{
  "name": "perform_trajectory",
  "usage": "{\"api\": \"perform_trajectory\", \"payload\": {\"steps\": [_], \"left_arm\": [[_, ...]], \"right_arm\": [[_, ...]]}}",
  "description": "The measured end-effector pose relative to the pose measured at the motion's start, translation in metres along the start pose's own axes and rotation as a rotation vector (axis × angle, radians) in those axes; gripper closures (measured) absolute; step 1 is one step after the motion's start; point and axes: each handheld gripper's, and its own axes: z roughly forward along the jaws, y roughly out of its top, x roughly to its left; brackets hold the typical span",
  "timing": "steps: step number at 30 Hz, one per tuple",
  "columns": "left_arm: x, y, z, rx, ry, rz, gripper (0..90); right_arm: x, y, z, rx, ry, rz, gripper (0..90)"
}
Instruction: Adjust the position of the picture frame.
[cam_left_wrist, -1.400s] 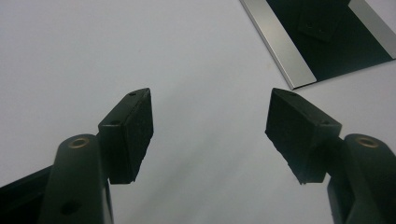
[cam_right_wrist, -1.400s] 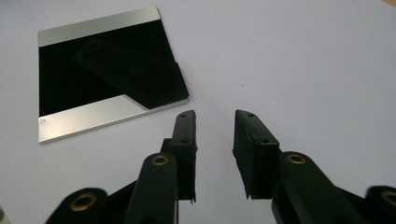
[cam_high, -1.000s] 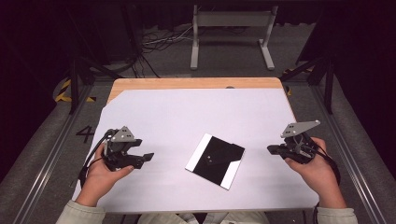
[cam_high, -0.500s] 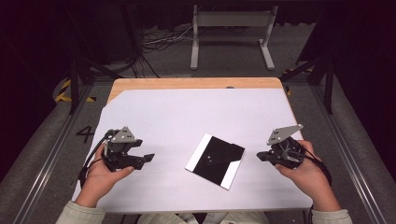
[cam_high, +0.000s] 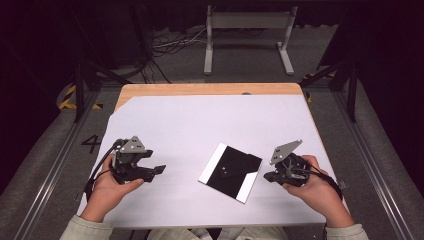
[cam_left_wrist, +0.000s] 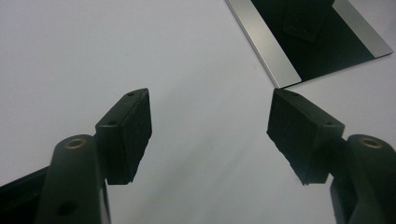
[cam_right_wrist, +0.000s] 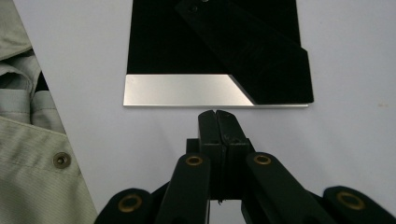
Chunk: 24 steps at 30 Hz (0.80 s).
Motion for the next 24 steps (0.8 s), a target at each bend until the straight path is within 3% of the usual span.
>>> {"api": "perform_trajectory", "payload": {"steps": [24], "left_arm": [[-0.001,-0.001,0.004,0.001,-0.003,0.008,30.5]], "right_arm": [[0.016,0.009,0.046,0.089,0.113,-0.071,89.8]]}}
